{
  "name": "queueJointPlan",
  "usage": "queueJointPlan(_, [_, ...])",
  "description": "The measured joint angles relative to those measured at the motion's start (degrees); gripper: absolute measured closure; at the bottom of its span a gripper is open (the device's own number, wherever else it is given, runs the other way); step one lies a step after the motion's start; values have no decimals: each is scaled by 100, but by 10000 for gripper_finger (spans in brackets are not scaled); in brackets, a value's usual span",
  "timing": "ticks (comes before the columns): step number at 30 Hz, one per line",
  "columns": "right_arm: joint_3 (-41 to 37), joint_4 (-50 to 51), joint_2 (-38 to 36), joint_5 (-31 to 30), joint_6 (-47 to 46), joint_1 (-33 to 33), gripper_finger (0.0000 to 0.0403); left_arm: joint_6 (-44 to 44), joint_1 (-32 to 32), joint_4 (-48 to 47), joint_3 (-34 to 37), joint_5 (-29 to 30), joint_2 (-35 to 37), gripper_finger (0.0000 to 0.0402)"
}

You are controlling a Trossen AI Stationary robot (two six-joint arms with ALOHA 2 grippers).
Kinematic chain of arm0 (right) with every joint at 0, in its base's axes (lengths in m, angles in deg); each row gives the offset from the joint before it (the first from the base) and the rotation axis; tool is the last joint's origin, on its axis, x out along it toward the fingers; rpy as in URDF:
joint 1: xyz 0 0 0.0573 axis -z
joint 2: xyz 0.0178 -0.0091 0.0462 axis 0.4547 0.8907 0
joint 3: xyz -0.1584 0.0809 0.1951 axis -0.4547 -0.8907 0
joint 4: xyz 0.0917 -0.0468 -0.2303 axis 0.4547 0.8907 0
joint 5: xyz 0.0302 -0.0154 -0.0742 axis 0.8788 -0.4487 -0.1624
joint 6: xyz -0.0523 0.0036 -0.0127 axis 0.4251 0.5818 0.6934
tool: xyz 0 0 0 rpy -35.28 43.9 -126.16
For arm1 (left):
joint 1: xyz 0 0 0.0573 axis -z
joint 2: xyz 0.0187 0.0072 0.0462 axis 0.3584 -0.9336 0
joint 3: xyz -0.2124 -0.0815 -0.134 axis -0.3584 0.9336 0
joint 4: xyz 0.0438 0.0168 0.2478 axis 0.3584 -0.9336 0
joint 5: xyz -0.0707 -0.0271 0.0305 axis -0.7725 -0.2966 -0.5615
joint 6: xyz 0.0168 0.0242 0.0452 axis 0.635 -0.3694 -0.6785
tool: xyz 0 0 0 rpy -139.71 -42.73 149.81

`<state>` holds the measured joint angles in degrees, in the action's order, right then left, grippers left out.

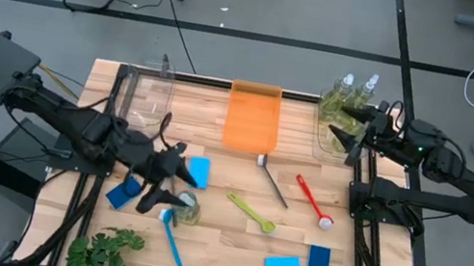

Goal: Pick & Place Kitchen Sink Supplies
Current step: Put the yellow dish soap into the right transparent bin

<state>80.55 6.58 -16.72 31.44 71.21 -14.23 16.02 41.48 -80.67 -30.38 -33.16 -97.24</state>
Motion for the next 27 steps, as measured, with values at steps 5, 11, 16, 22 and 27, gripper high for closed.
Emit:
queueJointPlan(5, [0, -2, 82, -2, 1, -9, 108, 45, 212, -589, 0, 382, 0, 134])
queueJointPlan(11, [0, -2, 121, -2, 2, -9, 108, 17, 314, -983, -1, 433, -95, 134])
queueJointPlan(16, [0, -3, 175, -15, 2, -9, 108, -83, 341, -1247, -3, 415, -205, 134])
queueJointPlan(22, [0, -5, 235, -17, -26, -9, 108, -195, 337, -1306, 0, 444, -481, 134])
queueJointPlan(27, [0, -7, 274, -17, -42, -9, 108, -205, 285, -1315, 0, 461, -715, 134])
